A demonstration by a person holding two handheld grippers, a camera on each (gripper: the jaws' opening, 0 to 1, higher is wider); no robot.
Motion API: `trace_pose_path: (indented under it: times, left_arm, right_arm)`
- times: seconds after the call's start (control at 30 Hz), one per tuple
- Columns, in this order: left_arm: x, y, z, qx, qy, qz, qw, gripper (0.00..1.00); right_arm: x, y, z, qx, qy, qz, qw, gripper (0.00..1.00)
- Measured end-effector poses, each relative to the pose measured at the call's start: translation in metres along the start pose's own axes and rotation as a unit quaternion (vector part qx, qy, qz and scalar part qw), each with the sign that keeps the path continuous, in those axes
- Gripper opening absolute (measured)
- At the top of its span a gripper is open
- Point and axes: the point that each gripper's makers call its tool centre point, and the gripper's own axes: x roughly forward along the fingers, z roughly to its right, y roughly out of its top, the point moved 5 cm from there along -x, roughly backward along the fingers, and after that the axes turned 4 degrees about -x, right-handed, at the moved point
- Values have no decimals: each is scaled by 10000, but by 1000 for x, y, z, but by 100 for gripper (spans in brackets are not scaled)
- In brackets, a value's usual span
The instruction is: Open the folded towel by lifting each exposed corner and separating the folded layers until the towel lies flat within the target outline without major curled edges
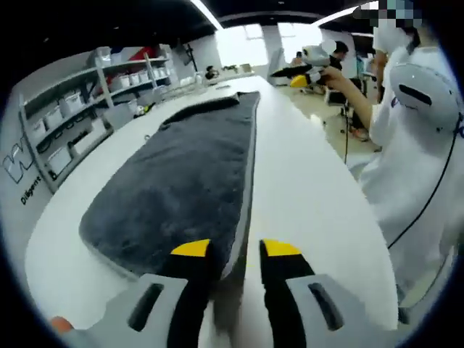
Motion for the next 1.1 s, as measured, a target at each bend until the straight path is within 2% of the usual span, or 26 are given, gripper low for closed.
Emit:
trace_pose_path:
  times: [0.07, 0.1, 0.17, 0.2, 0.23, 0.3, 0.33, 0.43, 0.5, 0.6, 0.67, 0.7, 0.73, 0.77, 0.8, 0.83, 0.9, 0.97, 1.03, 1.07, 1.1]
  left_arm:
    - [-12, 13, 5, -472, 330, 620, 9964, 58]
    - [-20, 16, -4, -630, 499, 845, 9932, 72]
    - [-37, 22, -10, -932, 1206, 1180, 9812, 94]
    - [-42, 24, -8, -945, 1444, 1262, 9769, 97]
    - [-49, 20, -6, -923, 1566, 1147, 9766, 94]
    - [-54, 13, 1, -1145, 1764, 876, 9737, 99]
    - [-55, 12, 6, -1081, 1764, 891, 9743, 99]
    - [-59, 8, 22, -1200, 1889, 975, 9697, 99]
    - [-59, 6, 30, -1279, 1928, 1020, 9675, 99]
    - [-59, 3, 37, -1412, 2074, 1149, 9612, 99]
    - [-57, 1, 41, -1451, 2119, 1179, 9592, 99]
    - [-55, 0, 42, -1494, 2125, 1175, 9585, 99]
    - [-55, -2, 43, -1547, 2131, 1190, 9573, 99]
    - [-54, -3, 44, -1554, 2147, 1195, 9568, 99]
    - [-54, -3, 44, -1559, 2165, 1189, 9564, 99]
    - [-53, -4, 45, -1571, 2212, 1151, 9556, 99]
    - [-52, -4, 45, -1561, 2266, 1071, 9554, 99]
    - [-51, -1, 44, -1567, 2325, 1074, 9539, 99]
    - [-50, 4, 44, -1582, 2351, 1148, 9521, 99]
    - [-49, 7, 45, -1588, 2347, 1210, 9513, 99]
    - [-47, 10, 47, -1593, 2336, 1247, 9510, 99]
  right_arm:
    - [6, 3, 15, -28, 23, 22, 10000, 83]
    - [8, 3, 21, -93, 10, -19, 10000, 82]
    - [16, 3, 35, -282, -4, -108, 9995, 79]
    - [20, 2, 41, -308, 7, -153, 9994, 75]
    - [24, 2, 45, -316, 13, -182, 9993, 73]
    - [41, -2, 55, -370, 194, -359, 9985, 70]
    - [50, -2, 59, -355, 242, -400, 9983, 68]
    - [74, -7, 63, -557, 540, -585, 9953, 61]
    - [97, -13, 68, -683, 642, -713, 9930, 51]
    - [124, -30, 74, -953, 788, -1163, 9855, 36]
    - [140, -42, 80, -975, 764, -1487, 9811, 32]
    - [147, -48, 83, -1044, 829, -1690, 9766, 29]
    - [151, -51, 86, -1072, 854, -1791, 9742, 23]
    - [158, -50, 92, -1195, 937, -1925, 9695, 12]
    - [165, -43, 100, -1458, 1007, -1818, 9672, 0]
    - [172, -32, 112, -1560, 796, -1750, 9689, 0]
    - [187, -9, 142, -1779, 269, -1857, 9660, 0]
    - [213, 26, 177, -2199, -327, -1695, 9601, 0]
    - [236, 53, 212, -2633, -1005, -1635, 9454, 0]
    - [250, 65, 233, -2794, -1523, -1588, 9346, 0]
    - [267, 71, 262, -3040, -2028, -1781, 9136, 1]
